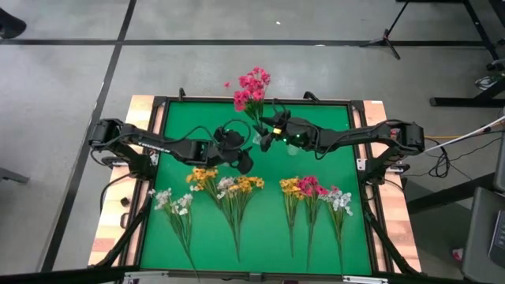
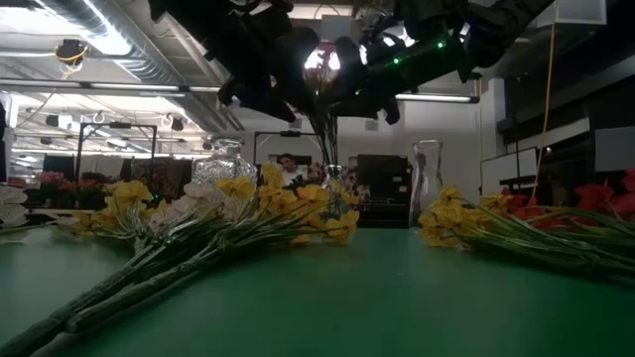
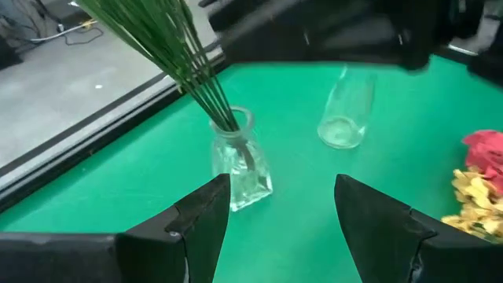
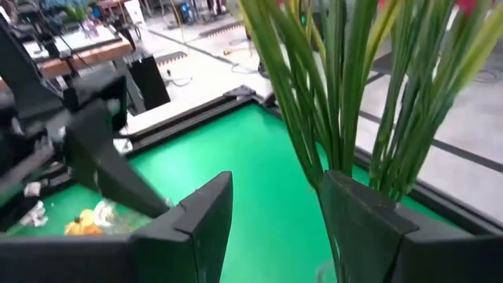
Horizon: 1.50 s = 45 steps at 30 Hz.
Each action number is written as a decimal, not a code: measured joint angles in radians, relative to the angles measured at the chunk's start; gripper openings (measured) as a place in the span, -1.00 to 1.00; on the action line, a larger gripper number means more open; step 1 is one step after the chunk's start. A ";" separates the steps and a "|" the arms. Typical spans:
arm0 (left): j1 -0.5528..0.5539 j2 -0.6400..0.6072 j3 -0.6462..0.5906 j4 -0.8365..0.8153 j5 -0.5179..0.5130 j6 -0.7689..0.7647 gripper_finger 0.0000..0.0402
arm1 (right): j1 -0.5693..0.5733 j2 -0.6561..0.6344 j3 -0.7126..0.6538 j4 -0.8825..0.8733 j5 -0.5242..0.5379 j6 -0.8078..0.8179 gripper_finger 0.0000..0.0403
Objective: Sort flowers into vase by color
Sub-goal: Put the red flower into the center transparent vase
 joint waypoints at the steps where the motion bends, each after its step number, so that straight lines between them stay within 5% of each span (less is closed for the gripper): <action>1: -0.006 0.000 0.000 -0.001 0.001 -0.007 0.12 | 0.000 -0.004 0.000 0.005 0.000 0.000 -0.02; 9: -0.057 0.000 0.000 -0.002 0.001 -0.044 0.12 | 0.001 -0.087 0.000 -0.121 -0.050 -0.007 -0.02; 17: -0.109 0.000 0.000 0.028 0.003 -0.116 0.12 | 0.048 -0.390 0.067 -0.789 -0.093 0.088 -0.02; 24: -0.115 0.000 0.000 0.029 0.003 -0.256 0.12 | 0.216 -0.554 0.091 -1.188 -0.071 0.497 -0.02; 31: -0.114 0.000 0.000 0.029 0.004 -0.258 0.12 | 0.513 -0.531 0.090 -1.388 -0.047 0.845 -0.02; 38: -0.114 0.000 0.000 0.074 0.055 -0.259 0.12 | 0.817 -0.456 0.090 -1.378 0.027 1.229 -0.02; 45: -0.119 0.000 0.000 0.104 0.061 -0.336 0.12 | 0.968 -0.288 0.090 -1.371 0.140 1.508 -0.02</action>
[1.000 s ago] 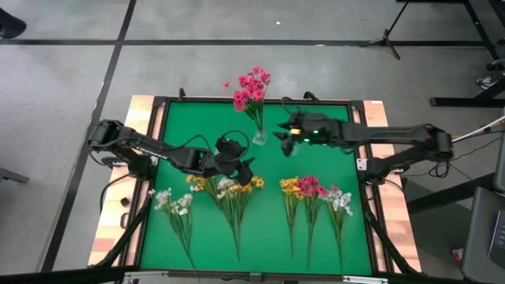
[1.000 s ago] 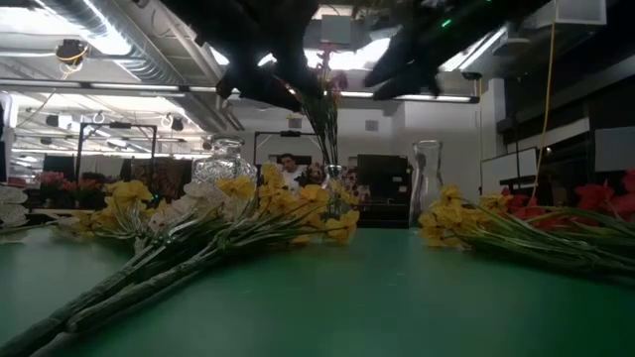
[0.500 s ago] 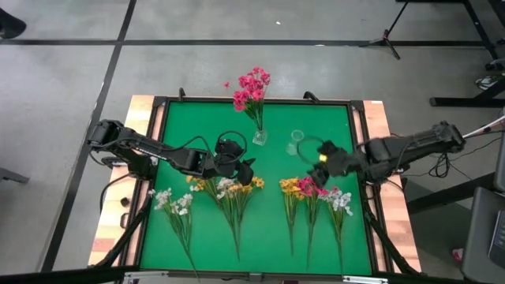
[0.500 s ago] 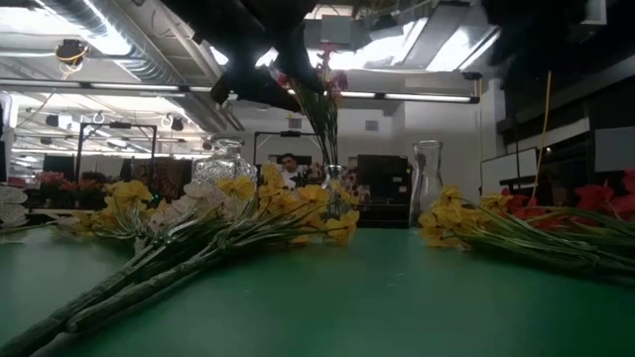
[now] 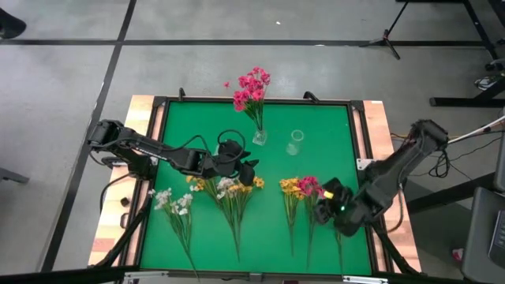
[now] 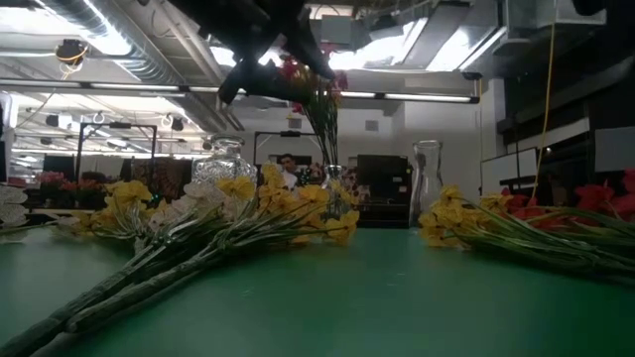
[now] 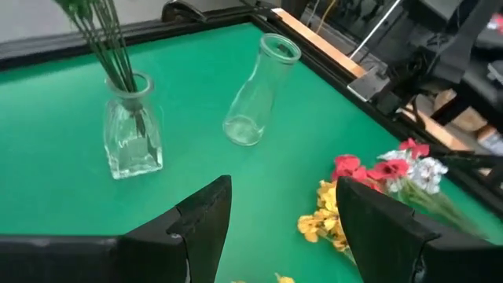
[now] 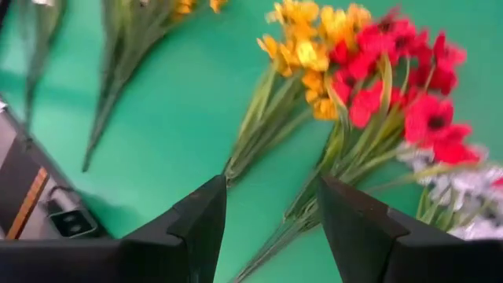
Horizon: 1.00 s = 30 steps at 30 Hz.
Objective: Sort flowers into vase by color
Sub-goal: Put the red flower into the center transparent vase
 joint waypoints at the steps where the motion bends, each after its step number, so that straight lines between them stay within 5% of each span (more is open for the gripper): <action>1: 0.000 0.000 0.000 0.000 0.000 -0.002 0.12 | 0.008 0.029 0.000 0.005 -0.010 0.020 -0.02; 11: -0.002 0.000 0.000 0.000 0.000 -0.001 0.12 | 0.030 0.268 0.000 0.057 -0.162 0.210 -0.02; 19: -0.002 0.000 0.000 -0.001 0.000 -0.001 0.12 | 0.028 0.381 0.000 0.203 -0.155 0.292 -0.02; 30: -0.002 0.000 0.000 -0.001 0.000 -0.001 0.12 | 0.028 0.430 0.012 0.204 -0.223 0.321 -0.02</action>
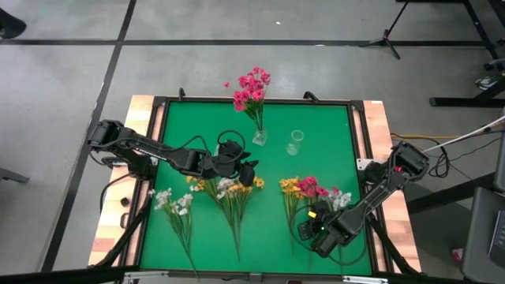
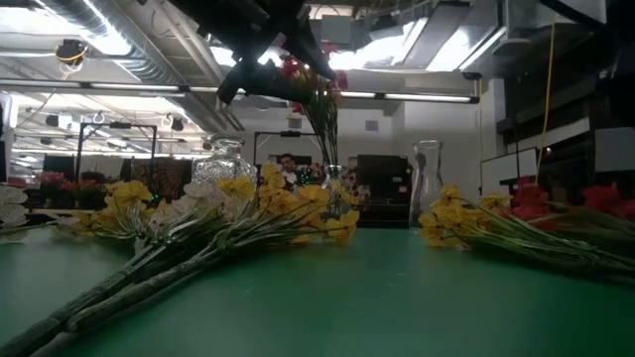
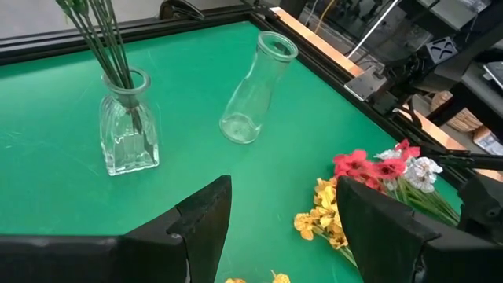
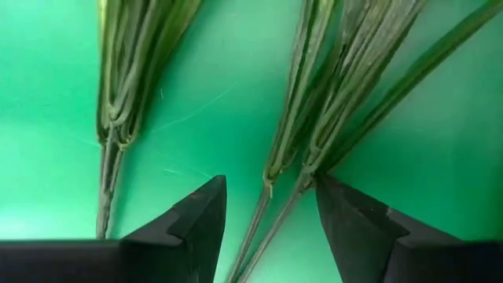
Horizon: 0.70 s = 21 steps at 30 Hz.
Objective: Sort flowers into vase by color
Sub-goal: Put the red flower into the center transparent vase
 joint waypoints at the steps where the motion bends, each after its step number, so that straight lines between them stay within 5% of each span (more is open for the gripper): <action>1: 0.000 0.000 0.000 0.000 0.000 0.000 0.12 | 0.000 0.000 0.014 -0.010 0.000 -0.007 -0.02; 11: 0.001 0.000 0.000 0.000 -0.007 0.007 0.12 | 0.015 -0.002 0.217 -0.380 -0.006 0.012 -0.02; 21: -0.007 0.000 0.000 -0.002 -0.006 0.008 0.12 | 0.013 0.052 0.188 -0.282 0.041 0.042 -0.02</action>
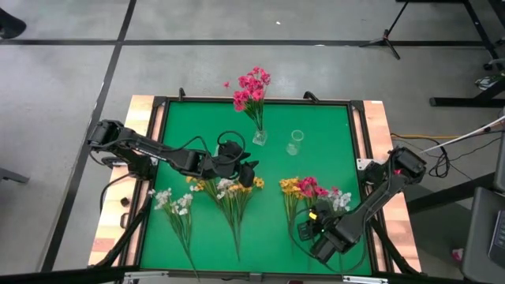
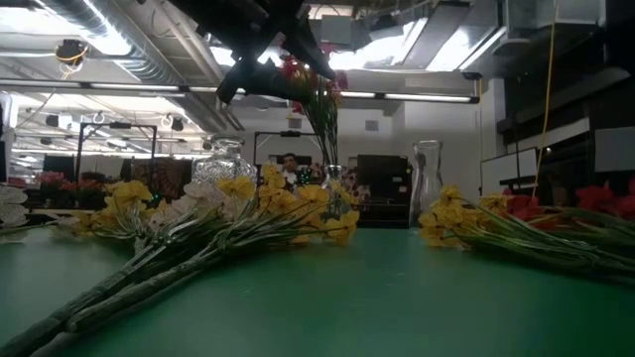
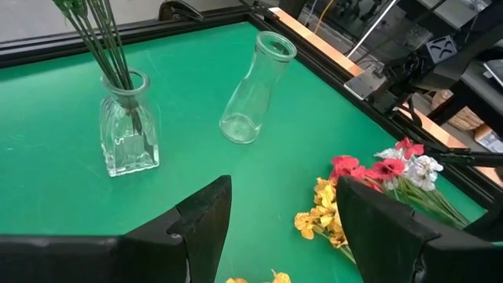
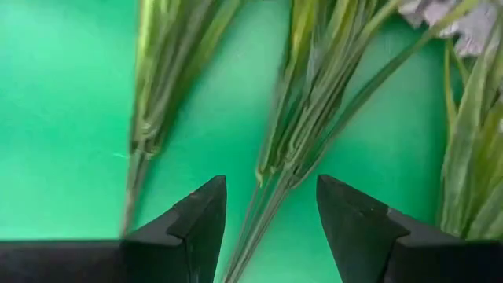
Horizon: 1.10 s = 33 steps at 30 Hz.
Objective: Sort flowers into vase by color
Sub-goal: Put the red flower into the center transparent vase
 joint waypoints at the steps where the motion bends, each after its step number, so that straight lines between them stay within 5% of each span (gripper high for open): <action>1: 0.000 0.000 0.000 -0.001 0.001 0.000 0.12 | 0.000 0.013 0.000 0.001 -0.008 0.011 -0.02; 20: 0.000 0.000 0.000 -0.006 0.002 0.000 0.12 | -0.012 0.116 0.000 0.075 -0.027 0.052 -0.04; 33: 0.000 0.000 0.000 -0.006 0.001 0.000 0.12 | -0.080 0.121 0.000 0.056 -0.031 -0.110 -0.95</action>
